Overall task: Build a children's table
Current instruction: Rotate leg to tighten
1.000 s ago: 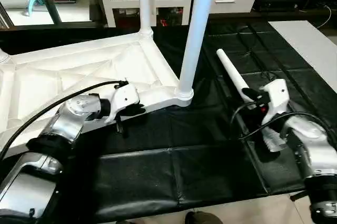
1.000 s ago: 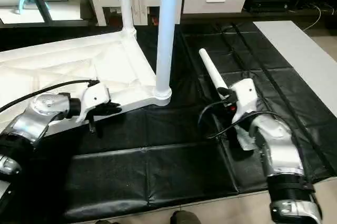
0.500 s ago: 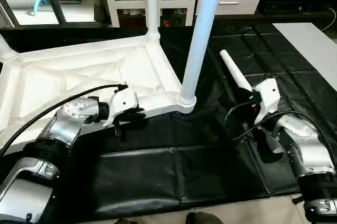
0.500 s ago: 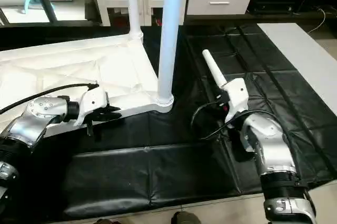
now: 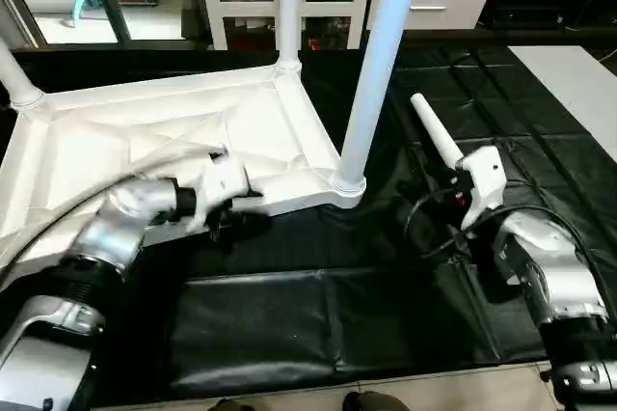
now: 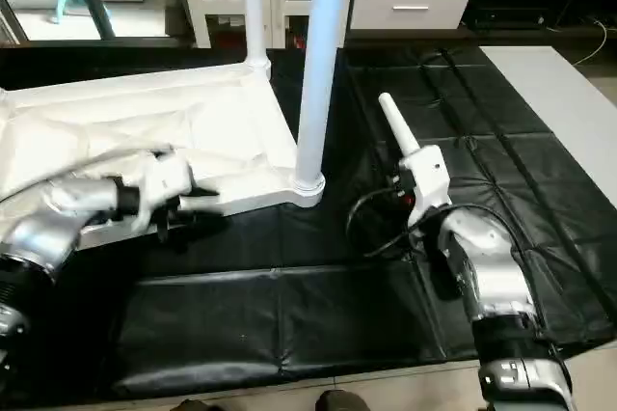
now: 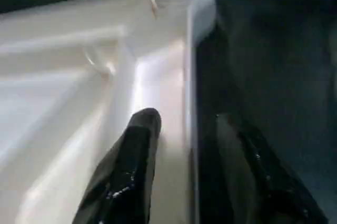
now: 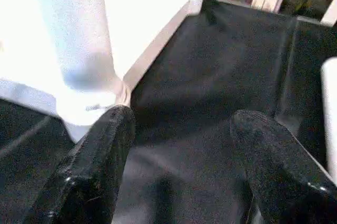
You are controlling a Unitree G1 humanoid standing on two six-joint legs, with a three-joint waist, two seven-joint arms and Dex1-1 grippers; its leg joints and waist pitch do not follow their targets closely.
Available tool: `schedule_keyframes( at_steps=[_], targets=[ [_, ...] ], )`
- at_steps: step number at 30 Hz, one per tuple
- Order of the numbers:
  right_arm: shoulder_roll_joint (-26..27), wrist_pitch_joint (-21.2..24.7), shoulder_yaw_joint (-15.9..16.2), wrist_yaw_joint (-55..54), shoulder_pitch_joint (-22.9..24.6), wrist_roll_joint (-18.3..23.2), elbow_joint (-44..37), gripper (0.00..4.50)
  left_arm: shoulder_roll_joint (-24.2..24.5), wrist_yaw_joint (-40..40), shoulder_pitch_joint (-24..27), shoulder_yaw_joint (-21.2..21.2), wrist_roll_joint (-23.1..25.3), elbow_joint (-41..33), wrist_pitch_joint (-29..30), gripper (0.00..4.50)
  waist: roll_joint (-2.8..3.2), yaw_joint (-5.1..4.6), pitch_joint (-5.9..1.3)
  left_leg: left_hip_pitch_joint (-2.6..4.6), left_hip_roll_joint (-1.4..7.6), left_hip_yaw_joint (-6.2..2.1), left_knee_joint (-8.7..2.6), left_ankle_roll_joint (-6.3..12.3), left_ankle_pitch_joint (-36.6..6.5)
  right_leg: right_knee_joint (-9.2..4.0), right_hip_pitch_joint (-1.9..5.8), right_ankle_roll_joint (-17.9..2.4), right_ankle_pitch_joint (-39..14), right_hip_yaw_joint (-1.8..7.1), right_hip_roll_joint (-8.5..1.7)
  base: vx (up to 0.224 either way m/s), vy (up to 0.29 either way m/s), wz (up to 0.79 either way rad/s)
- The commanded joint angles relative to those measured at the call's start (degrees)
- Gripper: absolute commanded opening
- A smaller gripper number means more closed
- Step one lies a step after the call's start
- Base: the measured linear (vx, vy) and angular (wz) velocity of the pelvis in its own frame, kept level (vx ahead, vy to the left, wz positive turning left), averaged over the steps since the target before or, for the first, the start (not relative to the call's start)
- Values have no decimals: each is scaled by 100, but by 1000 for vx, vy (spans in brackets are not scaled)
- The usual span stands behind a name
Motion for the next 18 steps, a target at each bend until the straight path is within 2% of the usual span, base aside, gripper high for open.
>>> schedule_keyframes(
  at_steps=[1,4,5,8,10,12,13,14,16,17,18],
  targets=[
    [-47,-79,-67,-26,-59,-2,71,322,46,-50,-38,126,-132,-207,159,225,45,21,-538,105,283,-122,-389,238,-1078,-318,326,-1528,-1037,223,-332,0,0,0],
    [-63,-43,-91,-13,-69,31,38,322,36,65,-29,303,-301,-458,361,250,51,33,-541,109,275,-124,-387,212,-1067,-324,324,-1453,-1098,229,-323,0,0,0],
    [-67,-29,-100,-16,-65,41,19,322,32,117,-22,352,-338,-518,410,259,76,43,-522,105,275,-131,-393,209,-1073,-327,314,-1448,-1093,229,-324,0,0,0],
    [-99,6,-143,-26,-12,70,-47,322,28,370,63,503,-403,-745,660,279,69,32,-500,92,276,-136,-401,197,-1142,-328,319,-1428,-1113,224,-312,0,0,0],
    [-108,71,-169,-59,95,91,-184,322,55,571,262,559,-345,-975,862,279,96,36,-479,90,268,-141,-407,208,-1156,-336,312,-1398,-1133,222,-306,0,0,0],
    [-104,89,-175,-83,133,92,-230,322,69,625,353,567,-318,-1075,944,279,83,27,-492,88,266,-142,-406,246,-1128,-339,314,-1370,-1127,219,-300,0,0,0],
    [-51,163,-229,-240,204,110,-331,322,41,702,538,617,-388,-1379,1215,279,167,37,-464,88,263,-151,-414,232,-1166,-346,298,-1369,-1159,216,-303,0,0,0],
    [-14,241,-276,-388,224,112,-376,322,-3,764,637,667,-468,-1585,1381,279,141,20,-469,93,291,-150,-429,187,-1188,-343,307,-1382,-1070,214,-298,0,0,0],
    [23,359,-321,-592,229,86,-437,322,-109,929,748,766,-624,-1918,1678,279,131,22,-466,91,268,-143,-421,207,-1197,-356,299,-1419,-1068,211,-284,0,0,0],
    [30,424,-352,-757,212,31,-492,322,-196,1104,769,818,-659,-2080,1849,279,138,20,-473,89,265,-146,-417,203,-1199,-343,310,-1430,-1079,211,-290,0,0,0],
    [35,486,-384,-924,196,-31,-553,322,-286,1299,792,871,-686,-2263,2048,279,161,25,-446,104,270,-141,-426,177,-1301,-378,286,-1409,-1223,205,-284,0,0,0]
  ],
)
